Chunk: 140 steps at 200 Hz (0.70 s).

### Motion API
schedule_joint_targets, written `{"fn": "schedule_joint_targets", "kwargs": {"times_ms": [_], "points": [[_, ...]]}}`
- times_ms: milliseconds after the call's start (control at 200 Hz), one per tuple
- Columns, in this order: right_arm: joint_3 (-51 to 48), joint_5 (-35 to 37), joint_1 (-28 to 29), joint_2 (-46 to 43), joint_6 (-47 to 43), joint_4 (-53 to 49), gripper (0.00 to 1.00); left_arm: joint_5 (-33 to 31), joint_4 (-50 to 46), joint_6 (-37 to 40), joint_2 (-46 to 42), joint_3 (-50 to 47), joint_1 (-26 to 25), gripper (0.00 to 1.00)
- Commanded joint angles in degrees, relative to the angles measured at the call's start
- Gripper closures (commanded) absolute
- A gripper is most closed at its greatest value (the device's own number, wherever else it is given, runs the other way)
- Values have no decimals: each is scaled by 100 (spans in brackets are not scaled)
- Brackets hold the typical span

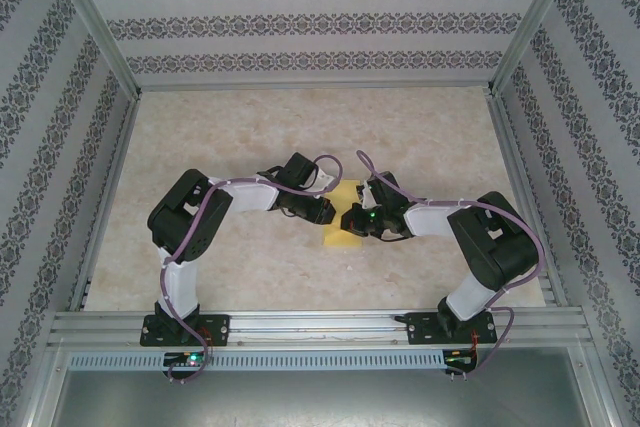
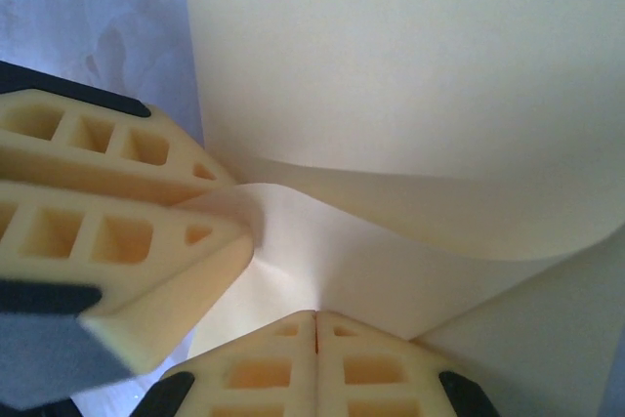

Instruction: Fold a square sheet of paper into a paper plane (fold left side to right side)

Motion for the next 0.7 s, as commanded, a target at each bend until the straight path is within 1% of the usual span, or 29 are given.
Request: {"fn": "schedule_joint_targets", "kwargs": {"times_ms": [0, 135, 340, 460, 565, 635, 695], "points": [[-239, 332, 63, 86, -12, -415, 100, -314, -138, -54, -309, 38, 86, 80], [-310, 354, 64, 87, 6, -406, 100, -538, -317, -90, -667, 103, 145, 76], [-324, 337, 61, 29, -3, -406, 100, -616, -562, -273, -1312, -202, 224, 78], [-333, 328, 63, -2, -4, -406, 100, -189, -593, -581, -1677, -548, 199, 81], [-355, 319, 61, -22, -7, -397, 100, 415, -155, -1105, -1842, -937, 90, 83], [-353, 319, 66, -28, -5, -388, 100, 759, 203, -1461, -1784, -1095, -26, 84], [-365, 319, 73, -28, -8, -380, 100, 931, 481, -1705, -1651, -1158, -124, 86]]}}
